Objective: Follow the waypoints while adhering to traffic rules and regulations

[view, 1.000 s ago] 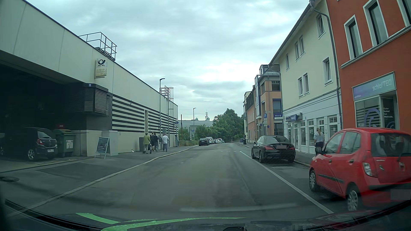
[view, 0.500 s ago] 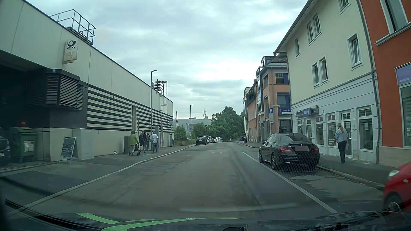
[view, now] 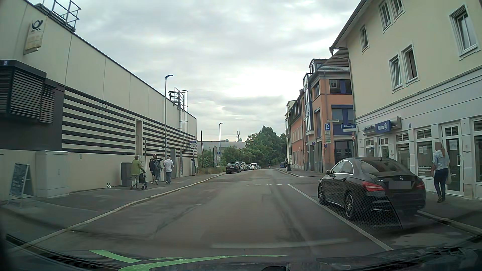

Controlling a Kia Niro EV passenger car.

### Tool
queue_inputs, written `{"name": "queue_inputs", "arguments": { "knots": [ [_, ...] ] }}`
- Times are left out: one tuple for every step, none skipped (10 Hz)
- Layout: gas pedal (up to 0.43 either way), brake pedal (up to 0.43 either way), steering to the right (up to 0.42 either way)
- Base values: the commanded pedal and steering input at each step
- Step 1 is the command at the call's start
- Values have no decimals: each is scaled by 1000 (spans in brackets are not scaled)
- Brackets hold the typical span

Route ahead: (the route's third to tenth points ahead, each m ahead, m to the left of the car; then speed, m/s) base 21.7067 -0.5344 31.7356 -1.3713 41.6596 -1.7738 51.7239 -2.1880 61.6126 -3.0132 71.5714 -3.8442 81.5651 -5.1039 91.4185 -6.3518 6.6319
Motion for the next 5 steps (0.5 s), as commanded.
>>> {"name": "queue_inputs", "arguments": {
  "knots": [
    [0, 0, 10],
    [0, 0, 10],
    [0, 0, 10],
    [0, 49, 10],
    [0, 140, 10]
  ]
}}
